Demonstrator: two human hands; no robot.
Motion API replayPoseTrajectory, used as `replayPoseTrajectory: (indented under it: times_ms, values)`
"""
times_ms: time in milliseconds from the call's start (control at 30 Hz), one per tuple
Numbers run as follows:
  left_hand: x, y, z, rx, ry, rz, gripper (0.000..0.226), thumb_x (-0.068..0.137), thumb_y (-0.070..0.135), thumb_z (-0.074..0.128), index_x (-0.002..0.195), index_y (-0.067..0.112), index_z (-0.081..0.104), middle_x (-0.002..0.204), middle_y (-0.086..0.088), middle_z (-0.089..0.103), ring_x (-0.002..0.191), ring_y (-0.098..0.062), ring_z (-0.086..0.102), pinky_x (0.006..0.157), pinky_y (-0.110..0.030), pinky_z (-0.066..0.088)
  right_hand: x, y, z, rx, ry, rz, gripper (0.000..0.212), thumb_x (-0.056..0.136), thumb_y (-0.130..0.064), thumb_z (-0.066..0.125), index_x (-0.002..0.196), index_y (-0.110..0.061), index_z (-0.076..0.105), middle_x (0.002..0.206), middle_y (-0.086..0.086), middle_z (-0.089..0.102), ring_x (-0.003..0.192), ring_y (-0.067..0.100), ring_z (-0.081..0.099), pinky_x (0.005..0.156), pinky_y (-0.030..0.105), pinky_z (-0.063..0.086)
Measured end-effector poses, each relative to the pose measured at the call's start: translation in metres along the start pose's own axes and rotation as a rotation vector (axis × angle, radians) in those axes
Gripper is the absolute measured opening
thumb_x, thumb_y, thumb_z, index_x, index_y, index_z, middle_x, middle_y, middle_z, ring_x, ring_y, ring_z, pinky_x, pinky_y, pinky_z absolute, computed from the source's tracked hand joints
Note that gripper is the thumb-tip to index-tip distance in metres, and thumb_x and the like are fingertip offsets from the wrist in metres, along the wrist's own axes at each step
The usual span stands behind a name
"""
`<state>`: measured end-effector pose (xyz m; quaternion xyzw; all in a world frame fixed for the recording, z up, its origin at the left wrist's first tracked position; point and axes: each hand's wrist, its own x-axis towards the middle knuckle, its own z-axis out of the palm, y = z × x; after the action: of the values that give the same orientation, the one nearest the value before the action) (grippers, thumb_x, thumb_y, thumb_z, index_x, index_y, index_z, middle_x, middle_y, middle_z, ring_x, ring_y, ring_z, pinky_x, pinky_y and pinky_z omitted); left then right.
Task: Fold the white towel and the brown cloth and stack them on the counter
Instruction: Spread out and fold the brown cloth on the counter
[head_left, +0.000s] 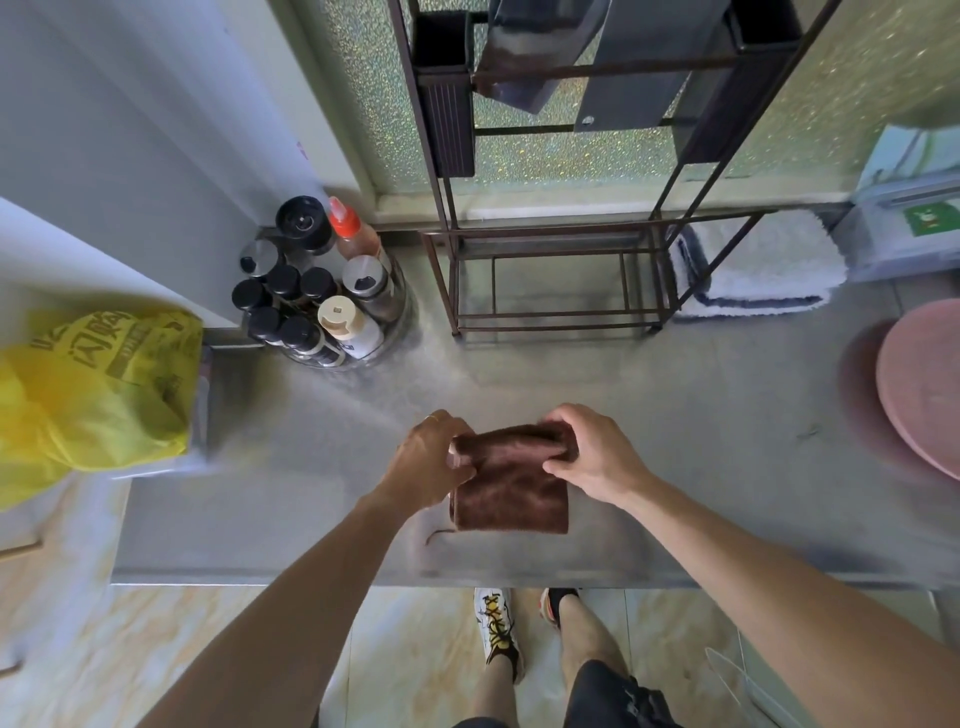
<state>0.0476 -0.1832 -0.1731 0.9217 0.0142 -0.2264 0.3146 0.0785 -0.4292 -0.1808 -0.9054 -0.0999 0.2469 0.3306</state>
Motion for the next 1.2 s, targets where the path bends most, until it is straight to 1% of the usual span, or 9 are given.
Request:
replayPoseTrajectory:
  times_ms: [100, 200, 300, 400, 600, 733, 967, 1100, 1200]
  values:
    - [-0.009, -0.004, 0.007, -0.065, 0.082, 0.024, 0.026, 0.075, 0.004, 0.076, 0.090, 0.024, 0.070, 0.091, 0.004, 0.065, 0.078, -0.014, 0.065, 0.075, -0.040, 0.059, -0.006, 0.007, 0.008, -0.019, 0.064, -0.029, 0.036, 0.070, -0.013, 0.078, 0.102, -0.017, 0.063, 0.100, 0.000, 0.063, 0.092, 0.022, 0.061, 0.078, 0.028, 0.045]
    - [-0.017, -0.006, 0.013, -0.049, 0.165, 0.115, 0.043, 0.070, -0.013, 0.068, 0.084, 0.028, 0.063, 0.092, 0.005, 0.064, 0.077, -0.013, 0.064, 0.069, -0.034, 0.058, -0.017, 0.004, 0.010, -0.075, 0.157, -0.208, 0.031, 0.067, 0.004, 0.071, 0.087, -0.018, 0.062, 0.089, -0.004, 0.058, 0.087, 0.020, 0.058, 0.071, 0.022, 0.040]
    - [-0.029, -0.008, 0.018, 0.022, 0.207, 0.180, 0.044, 0.071, -0.016, 0.066, 0.087, 0.025, 0.061, 0.098, 0.002, 0.061, 0.076, -0.016, 0.061, 0.064, -0.024, 0.052, -0.038, 0.004, 0.013, -0.230, 0.157, -0.479, 0.027, 0.075, 0.009, 0.063, 0.093, -0.011, 0.062, 0.094, 0.002, 0.057, 0.089, 0.022, 0.053, 0.072, 0.027, 0.045]
    - [-0.035, -0.013, 0.020, 0.061, 0.249, 0.250, 0.039, 0.071, -0.014, 0.066, 0.090, 0.020, 0.062, 0.101, -0.004, 0.062, 0.075, -0.019, 0.063, 0.063, -0.029, 0.056, -0.054, 0.014, 0.021, -0.395, 0.126, -0.617, 0.025, 0.087, 0.006, 0.052, 0.103, -0.009, 0.063, 0.102, 0.007, 0.059, 0.090, 0.023, 0.053, 0.071, 0.030, 0.047]
    - [-0.050, -0.015, 0.022, 0.314, 0.262, 0.520, 0.027, 0.077, -0.004, 0.069, 0.095, 0.014, 0.063, 0.107, -0.009, 0.061, 0.094, -0.023, 0.057, 0.070, -0.027, 0.050, -0.062, 0.022, 0.025, -0.465, 0.194, -0.630, 0.024, 0.093, 0.000, 0.050, 0.102, -0.014, 0.067, 0.108, 0.009, 0.062, 0.095, 0.028, 0.056, 0.079, 0.034, 0.049]
    - [-0.059, -0.023, 0.026, 0.396, 0.291, 0.713, 0.023, 0.102, 0.006, 0.045, 0.093, 0.011, 0.066, 0.102, -0.012, 0.063, 0.089, -0.027, 0.058, 0.077, -0.034, 0.052, -0.073, 0.027, 0.026, -0.494, 0.184, -0.668, 0.025, 0.097, 0.000, 0.046, 0.101, -0.015, 0.066, 0.106, 0.009, 0.062, 0.092, 0.028, 0.057, 0.079, 0.035, 0.049]
    - [-0.071, -0.033, 0.037, 0.482, 0.250, 0.754, 0.008, 0.088, 0.006, 0.064, 0.094, 0.010, 0.069, 0.099, -0.013, 0.065, 0.088, -0.032, 0.061, 0.076, -0.041, 0.053, -0.085, 0.034, 0.033, -0.572, 0.138, -0.717, 0.032, 0.090, 0.006, 0.054, 0.114, -0.013, 0.064, 0.114, 0.008, 0.063, 0.106, 0.027, 0.057, 0.088, 0.038, 0.052]
    - [-0.076, -0.019, 0.041, 0.439, 0.271, 0.692, 0.018, 0.090, 0.014, 0.059, 0.104, 0.009, 0.069, 0.127, -0.017, 0.064, 0.120, -0.037, 0.058, 0.104, -0.048, 0.046, -0.091, 0.031, 0.033, -0.527, 0.083, -0.660, 0.031, 0.088, -0.007, 0.055, 0.117, -0.010, 0.065, 0.130, 0.013, 0.059, 0.124, 0.030, 0.052, 0.099, 0.042, 0.049]
    - [-0.079, -0.007, 0.057, 0.501, 0.122, 0.596, 0.052, 0.101, 0.027, 0.046, 0.151, 0.016, 0.038, 0.165, -0.010, 0.025, 0.153, -0.028, 0.020, 0.124, -0.046, 0.025, -0.097, 0.026, 0.038, -0.455, 0.050, -0.586, 0.032, 0.099, -0.023, 0.046, 0.123, -0.008, 0.062, 0.155, 0.015, 0.039, 0.148, 0.026, 0.029, 0.115, 0.042, 0.036]
